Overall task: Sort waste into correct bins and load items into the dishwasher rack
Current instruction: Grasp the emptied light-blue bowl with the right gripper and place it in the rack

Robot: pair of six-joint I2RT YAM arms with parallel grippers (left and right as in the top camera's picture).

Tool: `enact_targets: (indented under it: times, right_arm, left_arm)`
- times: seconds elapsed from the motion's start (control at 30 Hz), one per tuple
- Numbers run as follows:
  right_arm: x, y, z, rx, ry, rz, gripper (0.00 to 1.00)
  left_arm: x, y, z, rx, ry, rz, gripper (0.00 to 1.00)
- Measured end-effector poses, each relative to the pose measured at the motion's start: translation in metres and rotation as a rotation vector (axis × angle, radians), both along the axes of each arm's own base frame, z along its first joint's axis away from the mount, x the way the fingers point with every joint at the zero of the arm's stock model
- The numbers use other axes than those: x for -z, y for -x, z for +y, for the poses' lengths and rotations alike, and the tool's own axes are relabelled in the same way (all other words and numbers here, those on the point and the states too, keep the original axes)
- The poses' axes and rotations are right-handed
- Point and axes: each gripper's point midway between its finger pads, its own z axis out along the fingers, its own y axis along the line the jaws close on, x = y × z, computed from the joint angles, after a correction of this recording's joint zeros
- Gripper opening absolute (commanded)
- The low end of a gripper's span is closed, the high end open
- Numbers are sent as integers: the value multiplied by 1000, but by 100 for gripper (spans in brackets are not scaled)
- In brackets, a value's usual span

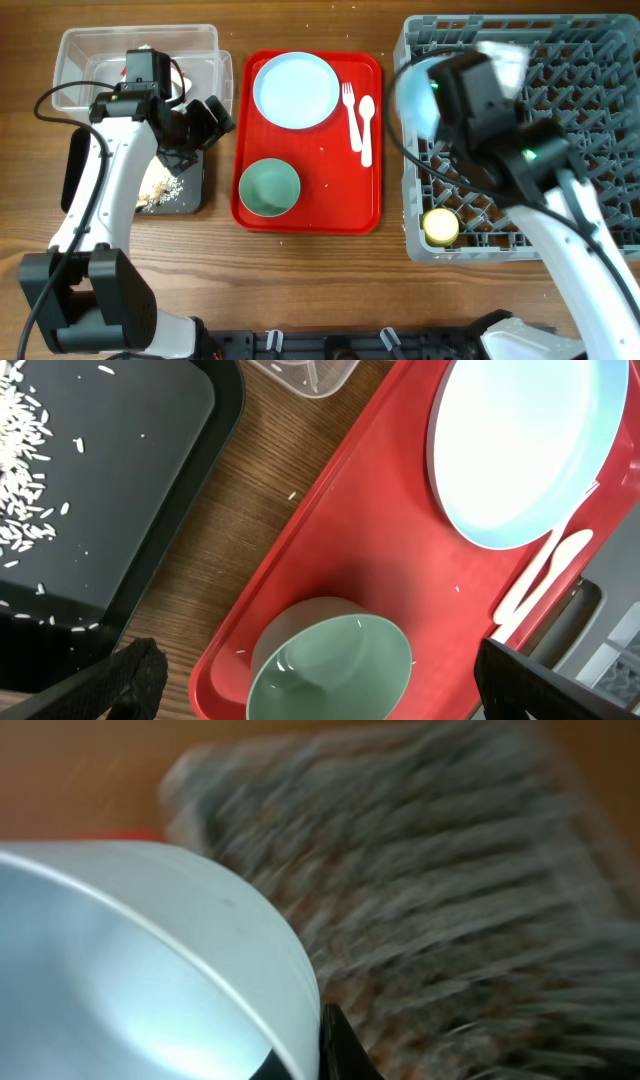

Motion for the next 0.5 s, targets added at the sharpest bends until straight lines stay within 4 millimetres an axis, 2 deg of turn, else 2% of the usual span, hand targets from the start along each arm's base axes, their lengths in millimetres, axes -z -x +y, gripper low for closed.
enact_targets:
  times: [0.03,0.07,0.1,0.2,0.27,0.33,0.43,0.5]
  right_arm:
    - [-14,-3,-14,78,50,-74,4]
    - [-26,-20,-22,155,109,-166,4]
    - [-30,-49,-23,186,169,-232,4]
    - [-9,-111,-28,219,340,-242,4]
    - [27,-148,-34,200,542,-128,4]
    - [44,-174,-31,189,680,-83,4]
    - [86,-194,-26,120,850,71,4]
    - [109,-199,-25,75,920,163,4]
  left_arm:
    - [0,0,0,0,0,-1,100]
    - [0,0,0,0,0,0,100]
    - [0,-1,0,0,-1,-3,100]
    - [0,1,0,0,0,2,100]
    - [0,0,0,0,0,0,100]
    - [-1,0,0,0,0,-2,100]
    - [-1,0,0,0,0,-2,100]
    - [-1,0,0,0,0,-2,100]
